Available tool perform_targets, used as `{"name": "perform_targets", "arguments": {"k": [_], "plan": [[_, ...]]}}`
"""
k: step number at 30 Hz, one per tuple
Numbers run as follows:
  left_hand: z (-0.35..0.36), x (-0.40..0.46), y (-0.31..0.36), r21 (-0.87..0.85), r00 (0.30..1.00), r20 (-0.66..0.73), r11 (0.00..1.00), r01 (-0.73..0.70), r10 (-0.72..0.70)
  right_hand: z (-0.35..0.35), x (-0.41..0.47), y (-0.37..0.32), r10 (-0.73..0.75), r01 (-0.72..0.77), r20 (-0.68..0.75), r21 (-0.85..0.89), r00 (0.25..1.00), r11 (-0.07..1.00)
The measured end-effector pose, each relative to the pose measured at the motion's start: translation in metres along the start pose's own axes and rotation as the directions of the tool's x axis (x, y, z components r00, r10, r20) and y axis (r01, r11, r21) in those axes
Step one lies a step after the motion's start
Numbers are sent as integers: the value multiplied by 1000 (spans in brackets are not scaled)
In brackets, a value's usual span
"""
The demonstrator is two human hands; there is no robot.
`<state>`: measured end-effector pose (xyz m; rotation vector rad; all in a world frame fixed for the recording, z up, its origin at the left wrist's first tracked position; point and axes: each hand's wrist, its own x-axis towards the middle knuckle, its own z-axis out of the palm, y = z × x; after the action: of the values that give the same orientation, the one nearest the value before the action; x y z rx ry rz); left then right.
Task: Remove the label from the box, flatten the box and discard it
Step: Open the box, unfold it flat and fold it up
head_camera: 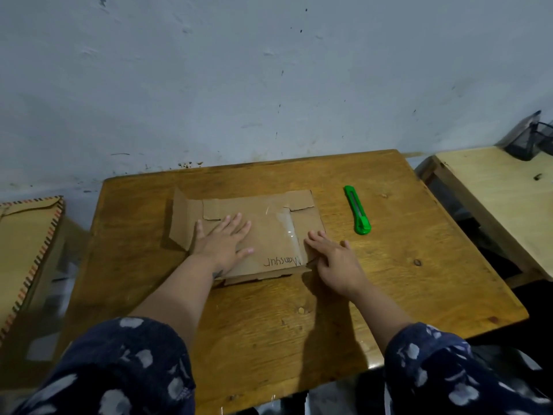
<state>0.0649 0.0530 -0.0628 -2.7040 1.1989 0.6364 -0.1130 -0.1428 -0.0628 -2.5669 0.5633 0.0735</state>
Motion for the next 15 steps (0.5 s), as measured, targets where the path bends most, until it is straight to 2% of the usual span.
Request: {"name": "perform_targets", "arguments": {"k": [6,9,10,13,15], "plan": [[8,4,-3,-33,998,-69,999,-18,16,3,-16,-10,-76,76,1,85,997,994],[11,-1,-9,-68,993,-115,997,-21,13,13,-16,-13,15,-8,-62,121,998,993],[12,-4,-13,-115,990,-142,993,-25,8,16,-14,-15,55,-42,-100,133,993,990],[10,-17,-25,-429,975,-205,903,-14,-82,24,-8,-23,122,-96,-214,129,969,987],[8,-25,-27,-473,975,-200,881,-4,-102,27,-3,-31,148,-121,-266,117,953,986]]}}
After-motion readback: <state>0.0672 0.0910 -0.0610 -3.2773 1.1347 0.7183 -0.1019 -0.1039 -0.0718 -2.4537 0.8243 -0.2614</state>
